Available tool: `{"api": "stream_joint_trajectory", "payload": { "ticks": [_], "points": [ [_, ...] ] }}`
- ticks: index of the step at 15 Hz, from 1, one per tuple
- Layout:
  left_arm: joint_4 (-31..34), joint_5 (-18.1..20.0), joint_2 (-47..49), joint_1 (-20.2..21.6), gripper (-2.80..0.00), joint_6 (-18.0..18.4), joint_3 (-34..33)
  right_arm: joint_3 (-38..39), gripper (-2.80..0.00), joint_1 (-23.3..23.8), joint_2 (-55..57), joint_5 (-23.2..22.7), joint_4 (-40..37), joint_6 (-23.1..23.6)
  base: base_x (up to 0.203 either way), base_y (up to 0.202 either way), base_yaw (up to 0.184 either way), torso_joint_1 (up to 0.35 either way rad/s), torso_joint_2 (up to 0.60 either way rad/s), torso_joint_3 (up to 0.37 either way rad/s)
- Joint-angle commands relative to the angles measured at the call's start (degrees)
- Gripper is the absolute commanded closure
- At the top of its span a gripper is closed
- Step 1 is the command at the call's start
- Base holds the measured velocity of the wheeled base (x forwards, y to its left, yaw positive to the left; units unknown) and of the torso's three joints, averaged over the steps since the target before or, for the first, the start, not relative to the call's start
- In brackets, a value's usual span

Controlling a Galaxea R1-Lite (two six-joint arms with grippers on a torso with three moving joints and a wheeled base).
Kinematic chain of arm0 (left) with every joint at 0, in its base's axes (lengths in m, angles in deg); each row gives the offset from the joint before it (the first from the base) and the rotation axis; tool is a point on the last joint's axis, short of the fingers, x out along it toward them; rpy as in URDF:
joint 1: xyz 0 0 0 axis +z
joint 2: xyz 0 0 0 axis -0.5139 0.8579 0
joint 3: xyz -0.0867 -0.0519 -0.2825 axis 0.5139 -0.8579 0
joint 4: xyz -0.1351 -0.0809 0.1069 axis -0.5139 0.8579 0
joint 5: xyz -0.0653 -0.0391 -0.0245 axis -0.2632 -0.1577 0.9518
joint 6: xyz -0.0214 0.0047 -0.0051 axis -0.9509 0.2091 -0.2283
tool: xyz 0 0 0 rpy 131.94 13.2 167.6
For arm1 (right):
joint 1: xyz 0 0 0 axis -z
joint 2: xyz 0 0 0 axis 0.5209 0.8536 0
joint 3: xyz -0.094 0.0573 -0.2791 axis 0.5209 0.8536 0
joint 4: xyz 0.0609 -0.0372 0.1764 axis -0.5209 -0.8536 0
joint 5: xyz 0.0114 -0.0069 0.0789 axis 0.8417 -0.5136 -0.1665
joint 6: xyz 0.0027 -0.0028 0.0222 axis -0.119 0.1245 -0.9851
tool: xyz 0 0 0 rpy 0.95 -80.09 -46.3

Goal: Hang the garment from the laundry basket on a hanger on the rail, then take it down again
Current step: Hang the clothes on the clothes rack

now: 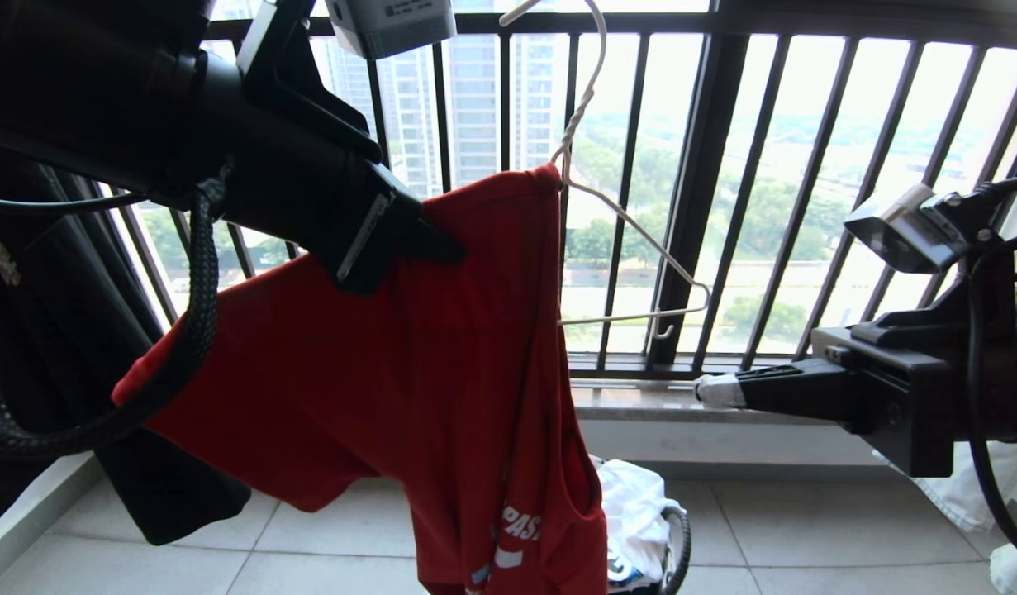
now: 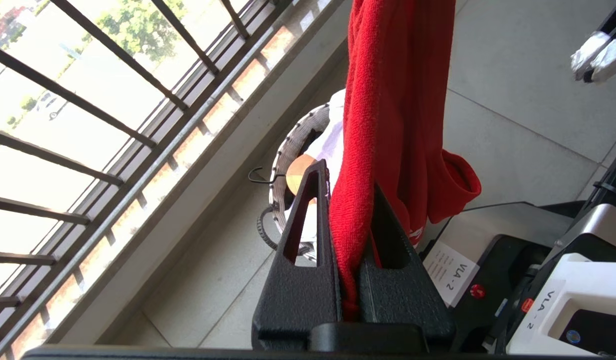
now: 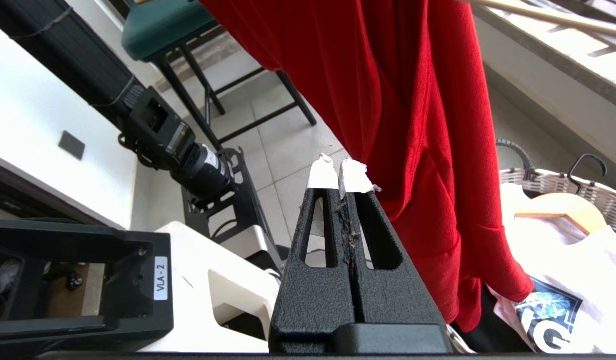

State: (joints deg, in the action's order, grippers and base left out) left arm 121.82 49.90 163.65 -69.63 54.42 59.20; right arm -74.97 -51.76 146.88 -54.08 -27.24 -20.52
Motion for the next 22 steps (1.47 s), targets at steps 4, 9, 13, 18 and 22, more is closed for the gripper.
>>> {"api": "stream_joint_trajectory", "payload": {
  "ticks": [4, 9, 13, 18, 22],
  "points": [
    [0.16, 0.01, -2.92, 2.32, 0.00, 0.20, -0.43, 0.02, 0.00, -8.12, 6.08, 9.61, -0.75, -0.31, 0.000, 0.000, 0.000, 0.000, 0.00, 0.000],
    [0.00, 0.01, -2.81, 2.59, 0.00, 0.55, -0.52, 0.14, -2.80, -13.26, 7.34, 14.88, -0.23, -3.74, 0.000, 0.000, 0.000, 0.000, 0.00, 0.000],
    [0.00, 0.01, -2.93, 2.59, 0.00, 0.73, -0.52, 0.24, -2.80, -16.17, 8.75, 17.55, 1.80, -7.03, 0.000, 0.000, 0.000, 0.000, 0.00, 0.000],
    [0.00, 0.01, -3.46, 2.59, 0.00, 0.77, -0.52, 1.62, -2.80, -16.20, 12.33, 24.86, 11.86, -10.25, 0.000, 0.000, 0.000, 0.000, 0.00, 0.000],
    [0.00, 0.01, -3.43, 2.59, 0.00, 0.91, -0.52, 2.63, -2.80, -16.45, 14.35, 26.12, 16.30, -10.36, 0.000, 0.000, 0.000, 0.000, 0.00, 0.000]
  ]
}}
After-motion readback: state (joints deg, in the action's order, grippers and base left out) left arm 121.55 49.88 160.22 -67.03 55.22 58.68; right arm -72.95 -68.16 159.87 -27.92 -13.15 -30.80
